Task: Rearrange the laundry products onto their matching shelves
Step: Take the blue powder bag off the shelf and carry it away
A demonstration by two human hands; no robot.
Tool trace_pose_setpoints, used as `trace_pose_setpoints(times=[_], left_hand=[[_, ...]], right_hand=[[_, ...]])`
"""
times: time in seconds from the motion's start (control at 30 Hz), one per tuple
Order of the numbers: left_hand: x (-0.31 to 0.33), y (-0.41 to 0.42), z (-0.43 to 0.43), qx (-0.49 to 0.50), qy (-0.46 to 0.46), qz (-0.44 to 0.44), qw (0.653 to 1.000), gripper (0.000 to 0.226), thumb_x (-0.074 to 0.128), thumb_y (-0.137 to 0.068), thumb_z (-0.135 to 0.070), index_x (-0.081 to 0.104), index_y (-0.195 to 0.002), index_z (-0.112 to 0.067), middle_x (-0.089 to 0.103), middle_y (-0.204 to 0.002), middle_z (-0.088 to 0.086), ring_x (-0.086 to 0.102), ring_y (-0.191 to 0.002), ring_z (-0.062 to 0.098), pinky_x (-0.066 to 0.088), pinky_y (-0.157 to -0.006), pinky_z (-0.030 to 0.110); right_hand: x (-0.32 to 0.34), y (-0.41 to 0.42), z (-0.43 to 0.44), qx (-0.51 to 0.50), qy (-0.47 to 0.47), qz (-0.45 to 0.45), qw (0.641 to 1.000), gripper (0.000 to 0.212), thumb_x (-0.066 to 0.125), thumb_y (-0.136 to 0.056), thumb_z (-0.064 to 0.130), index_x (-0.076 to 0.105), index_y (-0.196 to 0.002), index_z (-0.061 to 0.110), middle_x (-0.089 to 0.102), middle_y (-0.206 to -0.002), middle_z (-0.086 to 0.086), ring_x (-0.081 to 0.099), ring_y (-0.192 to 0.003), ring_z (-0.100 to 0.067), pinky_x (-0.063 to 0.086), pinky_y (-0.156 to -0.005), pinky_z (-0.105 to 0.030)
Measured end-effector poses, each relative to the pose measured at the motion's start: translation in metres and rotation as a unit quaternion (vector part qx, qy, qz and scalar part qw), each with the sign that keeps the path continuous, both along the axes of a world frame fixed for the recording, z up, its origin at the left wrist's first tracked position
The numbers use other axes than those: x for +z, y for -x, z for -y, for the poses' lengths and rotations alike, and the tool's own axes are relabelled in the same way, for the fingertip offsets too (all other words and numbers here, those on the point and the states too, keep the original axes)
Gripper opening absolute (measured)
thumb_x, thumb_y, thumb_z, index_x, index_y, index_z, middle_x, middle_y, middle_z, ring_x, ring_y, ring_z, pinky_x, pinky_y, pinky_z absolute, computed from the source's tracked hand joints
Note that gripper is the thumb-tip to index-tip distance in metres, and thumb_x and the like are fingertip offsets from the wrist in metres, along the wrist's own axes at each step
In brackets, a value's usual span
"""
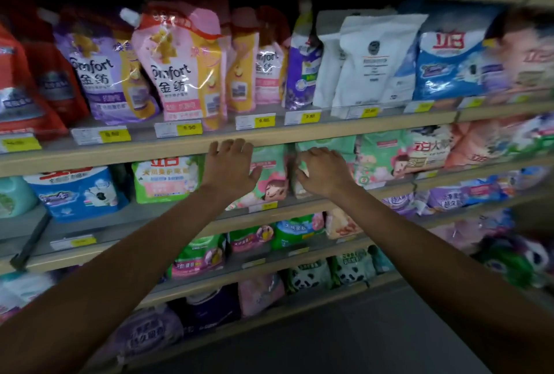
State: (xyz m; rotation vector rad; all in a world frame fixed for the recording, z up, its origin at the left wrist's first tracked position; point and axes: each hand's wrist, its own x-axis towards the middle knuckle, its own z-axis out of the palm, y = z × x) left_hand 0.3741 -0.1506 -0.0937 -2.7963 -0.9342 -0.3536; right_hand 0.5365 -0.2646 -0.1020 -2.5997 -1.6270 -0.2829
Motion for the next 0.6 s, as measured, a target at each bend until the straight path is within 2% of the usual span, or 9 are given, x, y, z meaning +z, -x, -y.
trace_pose_setpoints(times=[0.13,0.37,0.6], left_hand=[[0.006,-0.087,0.06,-0.034,0.014,0.013,0.999,0.048,0.046,-0.091,-0.041,0.052,-0.126,-0.01,0.053,-0.133,0.01,0.048,-0.122,0.031,0.03,-0.105,0.042],[0.01,-0.24,0.164,-0.09,0.014,0.023,0.996,0.051,0.044,-0.093,-0.044,0.046,-0.132,-0.011,0.05,-0.135,0.01,0.045,-0.126,0.03,0.028,-0.107,0.041],[0.023,-0.327,0.201,-0.095,-0.013,0.016,0.995,0.054,0.043,-0.092,-0.046,0.047,-0.132,-0.01,0.052,-0.134,0.01,0.046,-0.126,0.03,0.028,-0.106,0.041]], right_hand=[[0.011,-0.072,0.068,-0.036,0.004,0.001,0.999,0.048,0.044,-0.095,0.036,0.048,-0.135,0.011,0.056,-0.132,-0.012,0.048,-0.125,-0.032,0.036,-0.104,-0.042],[0.026,-0.205,0.183,-0.095,-0.023,0.025,0.995,0.044,0.043,-0.095,0.037,0.053,-0.13,0.012,0.061,-0.124,-0.012,0.055,-0.117,-0.03,0.042,-0.097,-0.038],[0.046,-0.296,0.223,-0.101,-0.05,0.031,0.993,0.041,0.045,-0.094,0.034,0.054,-0.128,0.012,0.063,-0.122,-0.013,0.055,-0.116,-0.031,0.042,-0.097,-0.038]])
